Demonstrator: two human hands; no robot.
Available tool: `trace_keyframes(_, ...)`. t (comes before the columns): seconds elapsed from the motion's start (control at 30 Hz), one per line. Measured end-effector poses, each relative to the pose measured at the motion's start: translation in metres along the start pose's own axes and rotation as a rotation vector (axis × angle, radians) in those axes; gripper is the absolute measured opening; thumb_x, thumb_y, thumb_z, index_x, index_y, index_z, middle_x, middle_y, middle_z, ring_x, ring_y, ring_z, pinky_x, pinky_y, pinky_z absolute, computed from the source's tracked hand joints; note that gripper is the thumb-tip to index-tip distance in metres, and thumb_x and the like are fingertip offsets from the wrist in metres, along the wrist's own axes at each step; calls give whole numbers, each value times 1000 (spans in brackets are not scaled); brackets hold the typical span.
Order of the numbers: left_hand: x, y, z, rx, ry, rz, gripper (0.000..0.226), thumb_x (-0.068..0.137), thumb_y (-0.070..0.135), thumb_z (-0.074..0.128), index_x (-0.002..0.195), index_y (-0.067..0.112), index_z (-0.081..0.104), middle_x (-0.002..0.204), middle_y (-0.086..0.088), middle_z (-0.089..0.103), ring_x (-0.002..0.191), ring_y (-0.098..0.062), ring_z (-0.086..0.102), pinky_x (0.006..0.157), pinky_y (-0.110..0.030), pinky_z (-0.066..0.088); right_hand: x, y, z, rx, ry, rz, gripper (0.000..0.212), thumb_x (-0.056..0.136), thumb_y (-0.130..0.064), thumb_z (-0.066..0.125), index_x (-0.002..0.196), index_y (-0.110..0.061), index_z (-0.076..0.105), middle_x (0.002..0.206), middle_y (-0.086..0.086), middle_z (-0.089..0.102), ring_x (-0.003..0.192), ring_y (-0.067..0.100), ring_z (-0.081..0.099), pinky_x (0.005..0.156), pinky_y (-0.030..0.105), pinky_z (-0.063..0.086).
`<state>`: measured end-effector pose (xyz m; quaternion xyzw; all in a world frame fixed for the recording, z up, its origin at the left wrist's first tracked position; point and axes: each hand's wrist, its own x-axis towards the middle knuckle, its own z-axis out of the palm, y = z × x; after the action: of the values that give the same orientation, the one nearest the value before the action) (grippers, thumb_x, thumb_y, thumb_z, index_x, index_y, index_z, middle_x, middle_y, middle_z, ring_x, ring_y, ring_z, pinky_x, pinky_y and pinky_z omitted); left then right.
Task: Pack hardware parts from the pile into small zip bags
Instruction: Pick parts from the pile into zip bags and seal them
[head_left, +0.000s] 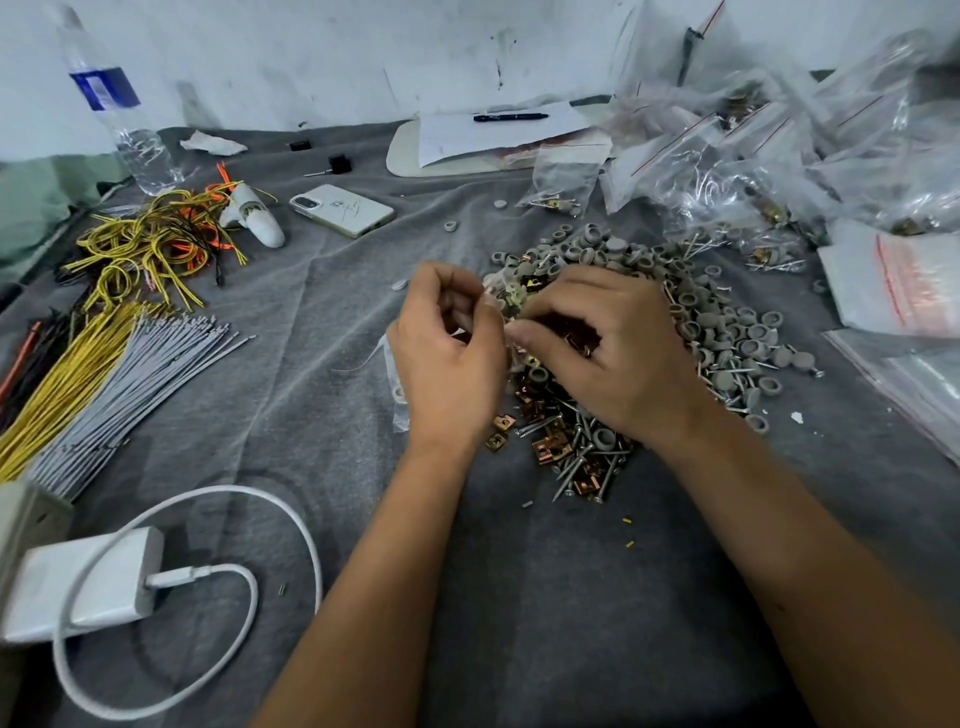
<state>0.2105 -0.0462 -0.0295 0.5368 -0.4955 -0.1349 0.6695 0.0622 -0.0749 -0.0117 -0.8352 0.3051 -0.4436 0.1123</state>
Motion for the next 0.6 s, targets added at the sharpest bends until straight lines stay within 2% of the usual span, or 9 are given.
trace_keyframes(0.07,2,1,-2,-68,35,-25,19,88,7,64,86,24,56,73,-6,60,66,-23,57,63,-41,50,-1,-3,2,40,-97,19,33,97,-41,66,95,-10,76,87,-1,71,80,16,66,73,40,53)
trace_keyframes(0.17,5,4,-5,-224,72,-88,14,90,9,65,89,18,55,73,-26,57,62,-31,55,58,-47,50,-2,-2,3,53,-158,42,25,91,-39,72,97,-14,74,88,-6,72,81,11,66,74,36,53)
trace_keyframes(0.23,6,5,-5,-280,73,-117,14,92,9,66,90,17,54,73,-24,58,62,-29,56,57,-44,51,-2,-1,4,82,-125,45,20,90,-33,76,94,-14,74,86,-10,69,81,7,64,75,28,52)
trace_keyframes(0.3,6,4,-6,-279,85,-107,13,93,13,65,89,19,55,76,-17,64,66,-30,61,60,-44,52,-1,0,6,96,-68,55,13,90,-23,77,93,-10,75,88,-6,71,82,8,66,77,28,53)
trace_keyframes(0.4,9,-4,-10,-139,165,-75,6,91,30,61,87,27,58,87,-7,70,83,-23,66,75,-52,55,-1,1,3,183,7,100,4,91,-10,74,95,-10,75,89,-6,72,84,7,68,76,26,56)
trace_keyframes(0.47,11,-9,-13,-169,179,-147,11,90,42,58,88,32,61,93,0,69,89,-18,64,81,-52,54,0,1,-1,376,25,173,8,94,-5,69,99,-11,72,90,-5,72,84,11,71,71,25,58)
trace_keyframes(0.53,12,-12,-15,-288,65,-274,21,91,55,57,93,36,65,105,-3,70,102,-26,66,94,-63,54,3,0,-6,594,51,206,11,98,-1,62,104,-9,67,95,6,75,88,24,75,70,33,62)
trace_keyframes(0.6,10,-9,-14,-332,-116,-358,46,93,70,51,111,32,67,120,-8,72,116,-35,68,102,-67,50,6,-2,-12,740,93,207,11,101,-2,57,106,-10,63,99,13,75,88,32,76,69,37,62)
